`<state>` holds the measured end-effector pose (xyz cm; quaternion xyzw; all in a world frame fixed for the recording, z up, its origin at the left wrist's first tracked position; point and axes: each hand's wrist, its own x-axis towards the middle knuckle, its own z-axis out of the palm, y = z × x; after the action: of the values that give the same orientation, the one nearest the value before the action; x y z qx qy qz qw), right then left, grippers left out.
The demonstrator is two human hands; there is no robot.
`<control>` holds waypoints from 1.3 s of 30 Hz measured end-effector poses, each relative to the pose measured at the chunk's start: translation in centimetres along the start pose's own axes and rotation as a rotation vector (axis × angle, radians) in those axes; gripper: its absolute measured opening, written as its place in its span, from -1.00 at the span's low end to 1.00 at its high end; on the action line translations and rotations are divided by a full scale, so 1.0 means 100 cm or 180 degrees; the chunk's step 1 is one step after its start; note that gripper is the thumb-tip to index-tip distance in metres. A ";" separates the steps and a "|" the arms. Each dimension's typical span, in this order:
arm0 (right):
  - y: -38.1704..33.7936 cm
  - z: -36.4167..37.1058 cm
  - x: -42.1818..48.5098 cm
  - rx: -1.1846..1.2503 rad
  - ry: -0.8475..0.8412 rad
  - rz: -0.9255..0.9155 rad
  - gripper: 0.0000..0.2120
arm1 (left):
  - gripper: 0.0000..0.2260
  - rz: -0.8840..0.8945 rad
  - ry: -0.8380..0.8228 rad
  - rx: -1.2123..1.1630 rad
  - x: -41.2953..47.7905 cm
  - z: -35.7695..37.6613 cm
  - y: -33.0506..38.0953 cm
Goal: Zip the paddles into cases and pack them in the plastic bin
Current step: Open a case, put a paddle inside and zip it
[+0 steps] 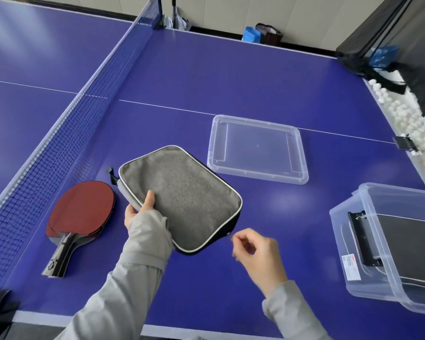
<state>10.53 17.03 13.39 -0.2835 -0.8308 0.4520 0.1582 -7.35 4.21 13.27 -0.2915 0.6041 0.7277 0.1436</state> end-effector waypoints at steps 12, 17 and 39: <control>-0.019 0.052 -0.028 0.0446 -0.0322 -0.0310 -0.86 | -0.73 -0.0012 0.0396 -0.0022 -0.017 0.012 -0.016; -0.001 0.007 0.000 0.1595 0.0811 0.0811 -0.77 | -0.79 -0.0005 -0.0281 0.0450 -0.004 -0.005 -0.018; -0.005 0.031 -0.014 0.0610 0.0035 0.0815 -0.65 | -0.41 0.1046 -0.2617 0.2239 -0.067 -0.003 -0.069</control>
<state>9.85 13.88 12.09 -0.3732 -0.7401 0.5441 0.1302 1.84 6.44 11.78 0.1791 0.7420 0.5491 0.3404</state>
